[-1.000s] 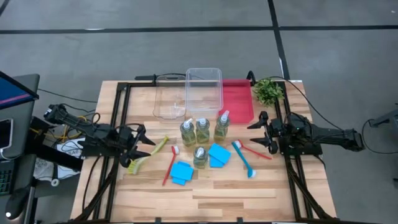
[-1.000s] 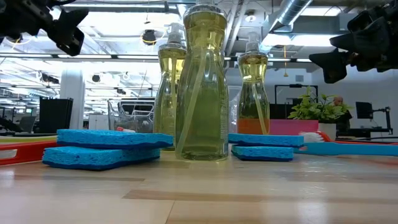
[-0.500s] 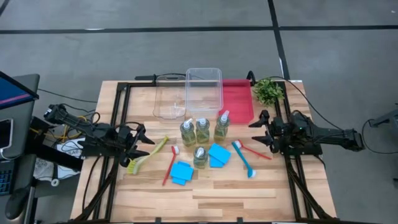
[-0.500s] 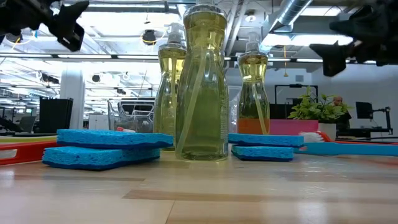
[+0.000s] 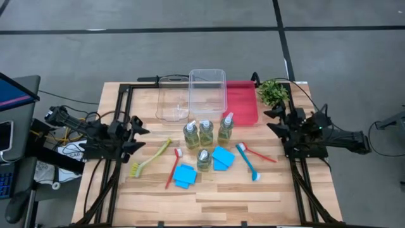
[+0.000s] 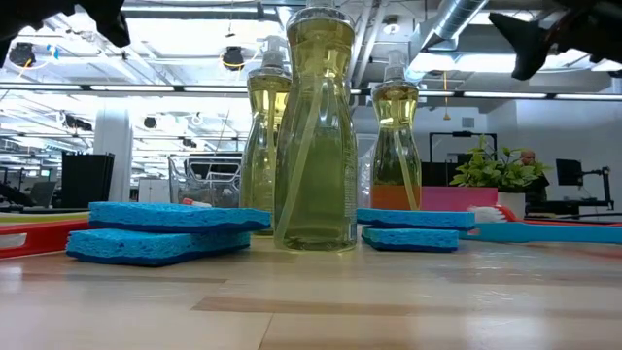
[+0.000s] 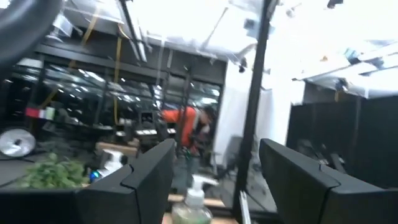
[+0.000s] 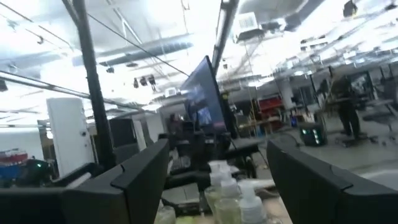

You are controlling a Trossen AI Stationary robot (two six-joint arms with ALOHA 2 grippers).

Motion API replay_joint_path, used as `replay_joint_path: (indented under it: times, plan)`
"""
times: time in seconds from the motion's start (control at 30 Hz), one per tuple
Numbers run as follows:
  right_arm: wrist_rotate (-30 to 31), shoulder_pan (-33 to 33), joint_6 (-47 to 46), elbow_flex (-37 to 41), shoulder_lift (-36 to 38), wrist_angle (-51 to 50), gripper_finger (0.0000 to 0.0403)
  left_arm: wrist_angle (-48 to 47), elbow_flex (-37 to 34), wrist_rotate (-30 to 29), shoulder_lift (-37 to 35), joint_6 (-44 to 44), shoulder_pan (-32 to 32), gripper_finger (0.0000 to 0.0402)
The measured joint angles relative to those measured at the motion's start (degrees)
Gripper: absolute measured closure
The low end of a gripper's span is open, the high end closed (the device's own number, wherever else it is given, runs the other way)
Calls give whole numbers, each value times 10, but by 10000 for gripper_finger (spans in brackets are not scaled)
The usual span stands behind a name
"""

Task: Pick & Place Kitchen Sink Supplies
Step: Put the green dish soap into the white bin

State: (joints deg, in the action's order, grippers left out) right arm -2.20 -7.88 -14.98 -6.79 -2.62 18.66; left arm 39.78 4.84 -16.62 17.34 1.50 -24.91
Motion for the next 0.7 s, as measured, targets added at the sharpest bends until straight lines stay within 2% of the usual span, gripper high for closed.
replay_joint_path:
  times: [0.1,0.17,0.3,0.37,0.57,0.7]
  plan:
    - [46,-1,16,-7,-2,-4,138,2,0,-38,0,2,0,165]
    - [109,-1,30,-8,-2,11,138,2,0,-59,0,3,0,165]
    - [235,-1,27,-8,-1,14,138,3,0,-74,0,-14,0,165]
    - [263,-1,18,-8,-1,1,138,4,0,-74,0,-30,0,165]
    - [273,0,15,-9,-1,-20,138,0,1,-74,0,-58,0,165]
    - [180,6,14,-9,-2,-26,138,-29,24,-88,10,-103,0,165]
